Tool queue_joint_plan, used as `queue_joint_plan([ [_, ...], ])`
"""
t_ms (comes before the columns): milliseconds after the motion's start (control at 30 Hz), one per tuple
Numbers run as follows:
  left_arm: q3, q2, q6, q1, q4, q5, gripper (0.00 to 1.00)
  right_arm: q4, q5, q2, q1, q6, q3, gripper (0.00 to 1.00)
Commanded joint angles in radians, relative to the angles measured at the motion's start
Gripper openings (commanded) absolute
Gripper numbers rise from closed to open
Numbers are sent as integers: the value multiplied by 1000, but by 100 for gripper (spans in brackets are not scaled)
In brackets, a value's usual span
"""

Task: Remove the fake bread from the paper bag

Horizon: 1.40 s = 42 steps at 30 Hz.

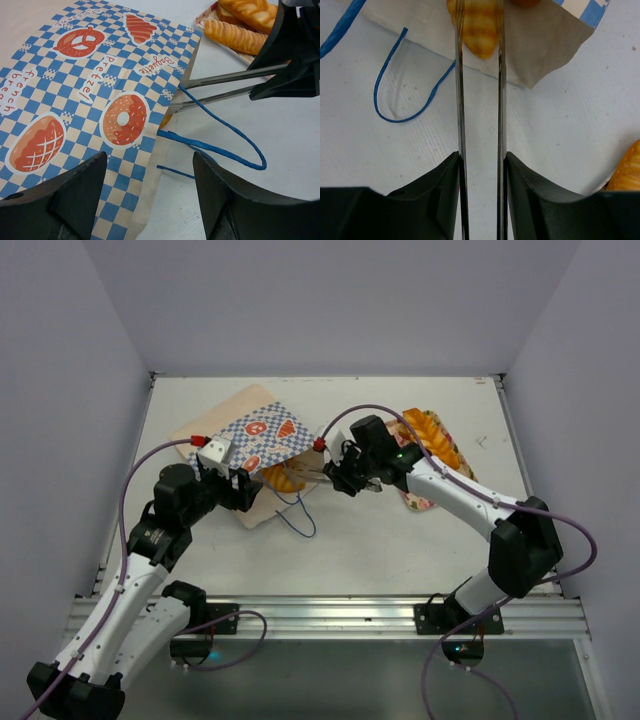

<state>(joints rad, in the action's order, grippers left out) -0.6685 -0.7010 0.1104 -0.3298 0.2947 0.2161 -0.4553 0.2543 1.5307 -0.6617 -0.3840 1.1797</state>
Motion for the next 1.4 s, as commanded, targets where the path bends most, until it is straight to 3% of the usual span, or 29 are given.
queue_joint_plan([
  [0, 1, 8, -6, -5, -52, 20, 73, 21, 39, 49, -3, 45, 69, 43],
  [367, 15, 15, -9, -5, -57, 17, 74, 9, 51, 143, -3, 83, 129, 47],
  [1367, 24, 14, -18, -5, -62, 19, 74, 12, 62, 121, -3, 117, 74, 52],
])
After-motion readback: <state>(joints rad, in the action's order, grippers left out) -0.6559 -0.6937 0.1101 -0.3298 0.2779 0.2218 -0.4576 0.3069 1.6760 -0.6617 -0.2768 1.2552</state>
